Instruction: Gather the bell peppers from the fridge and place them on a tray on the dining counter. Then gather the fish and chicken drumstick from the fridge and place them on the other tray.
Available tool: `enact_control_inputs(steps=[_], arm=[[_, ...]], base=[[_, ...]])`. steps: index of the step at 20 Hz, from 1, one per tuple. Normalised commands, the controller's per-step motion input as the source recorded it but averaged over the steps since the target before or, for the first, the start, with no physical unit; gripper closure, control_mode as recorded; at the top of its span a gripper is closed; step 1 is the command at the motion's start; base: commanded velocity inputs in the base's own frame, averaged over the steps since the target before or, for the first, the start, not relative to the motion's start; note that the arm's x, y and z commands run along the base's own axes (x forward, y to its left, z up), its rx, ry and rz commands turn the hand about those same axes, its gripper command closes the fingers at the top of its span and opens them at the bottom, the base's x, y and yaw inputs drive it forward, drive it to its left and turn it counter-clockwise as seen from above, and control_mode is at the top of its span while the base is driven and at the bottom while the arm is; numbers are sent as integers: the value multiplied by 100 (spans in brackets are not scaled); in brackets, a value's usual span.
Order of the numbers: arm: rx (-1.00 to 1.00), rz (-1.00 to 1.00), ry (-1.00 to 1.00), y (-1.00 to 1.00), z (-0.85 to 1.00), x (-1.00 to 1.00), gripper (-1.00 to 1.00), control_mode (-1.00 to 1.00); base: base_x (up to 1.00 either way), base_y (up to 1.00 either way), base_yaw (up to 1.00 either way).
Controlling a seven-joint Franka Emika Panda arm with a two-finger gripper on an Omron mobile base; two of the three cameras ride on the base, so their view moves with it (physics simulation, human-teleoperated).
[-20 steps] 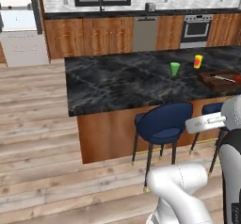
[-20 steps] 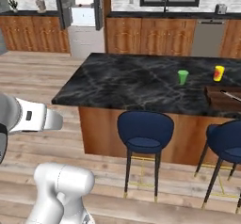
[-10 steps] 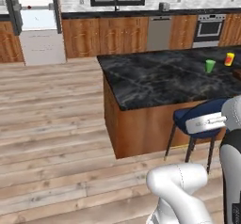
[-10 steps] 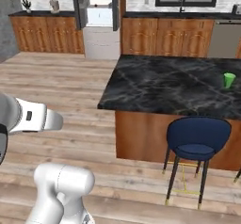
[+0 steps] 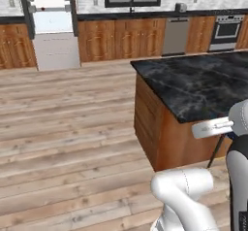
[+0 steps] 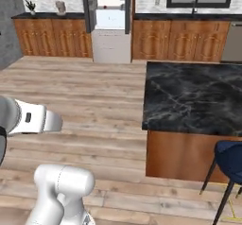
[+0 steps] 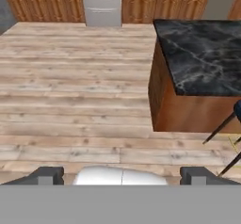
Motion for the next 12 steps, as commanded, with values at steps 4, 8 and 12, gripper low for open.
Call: enact_control_inputs(steps=[4, 8, 12], arm=[[0, 0, 0, 0, 0, 0, -100, 100], [0, 0, 0, 0, 0, 0, -100, 100], [0, 0, 0, 0, 0, 0, -100, 100]], base=[[100, 88, -5], [100, 39, -8], [100, 33, -5]])
